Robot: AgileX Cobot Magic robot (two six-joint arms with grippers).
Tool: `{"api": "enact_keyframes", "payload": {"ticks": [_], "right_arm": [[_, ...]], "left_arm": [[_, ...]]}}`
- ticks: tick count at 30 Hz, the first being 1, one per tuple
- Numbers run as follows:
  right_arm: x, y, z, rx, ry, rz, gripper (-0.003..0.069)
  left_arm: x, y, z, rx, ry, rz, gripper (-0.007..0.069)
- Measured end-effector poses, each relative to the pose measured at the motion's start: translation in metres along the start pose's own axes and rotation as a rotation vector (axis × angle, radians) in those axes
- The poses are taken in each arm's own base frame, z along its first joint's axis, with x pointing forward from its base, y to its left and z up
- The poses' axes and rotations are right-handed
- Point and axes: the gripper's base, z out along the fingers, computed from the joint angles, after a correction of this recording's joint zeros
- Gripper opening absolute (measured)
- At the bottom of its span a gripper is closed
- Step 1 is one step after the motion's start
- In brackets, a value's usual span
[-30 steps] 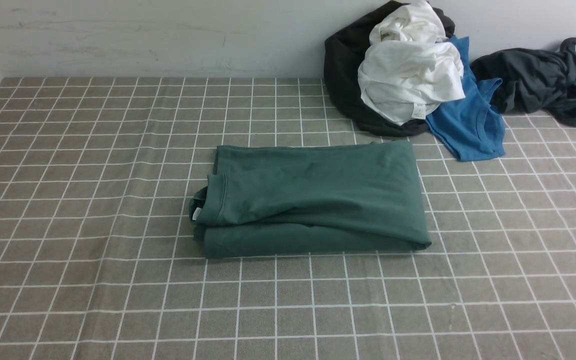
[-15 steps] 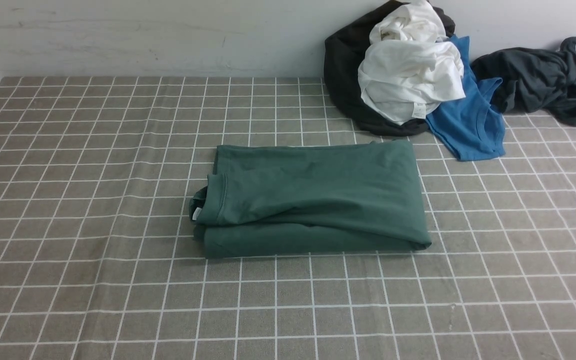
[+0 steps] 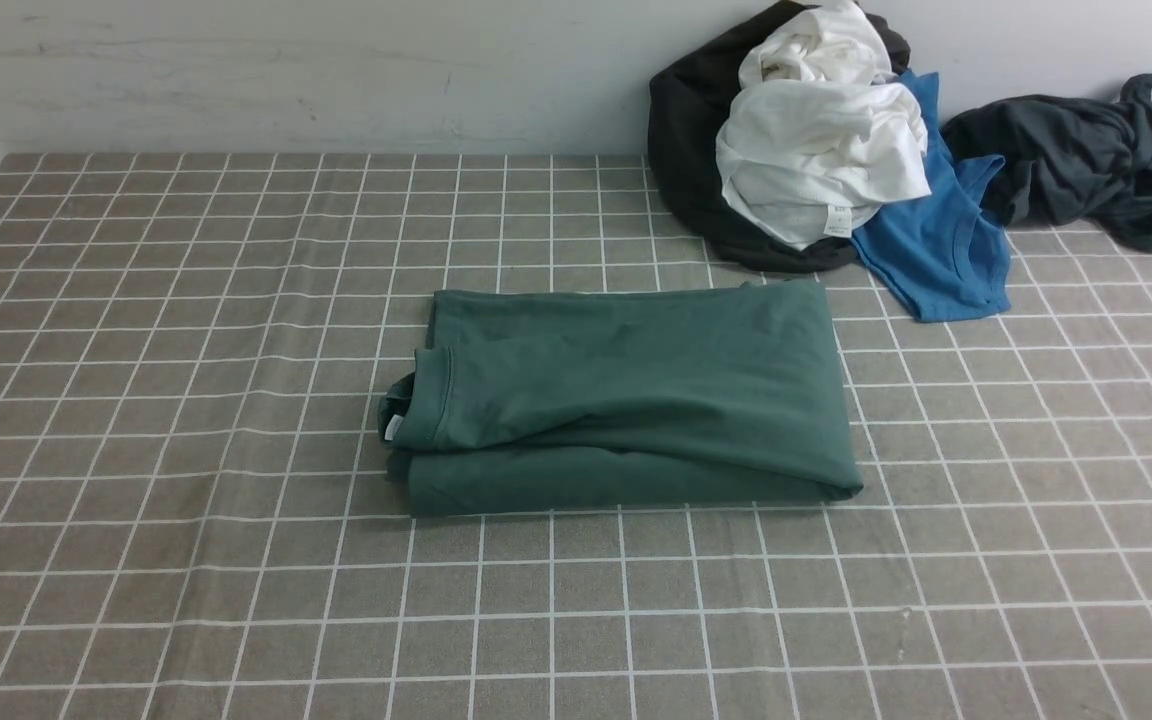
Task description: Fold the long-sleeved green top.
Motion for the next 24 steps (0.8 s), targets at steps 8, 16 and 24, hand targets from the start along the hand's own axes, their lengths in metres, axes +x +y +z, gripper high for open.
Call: {"api": "enact_keyframes", "payload": {"ticks": [8,16,24], "right_arm": [[0.000,0.000,0.000,0.000,0.001,0.001,-0.0013],[0.000,0.000,0.000,0.000,0.000,0.001,-0.0013],[0.000,0.000,0.000,-0.001,0.000,0.003,-0.0013]], "left_arm": [[0.024,-0.007,0.005,0.006,-0.036,0.031,-0.0008],[0.086,-0.038,0.018,0.101,-0.317,0.049,-0.0008],[0.136,-0.053,0.039,0.101,-0.267,-0.165,-0.0008]]}}
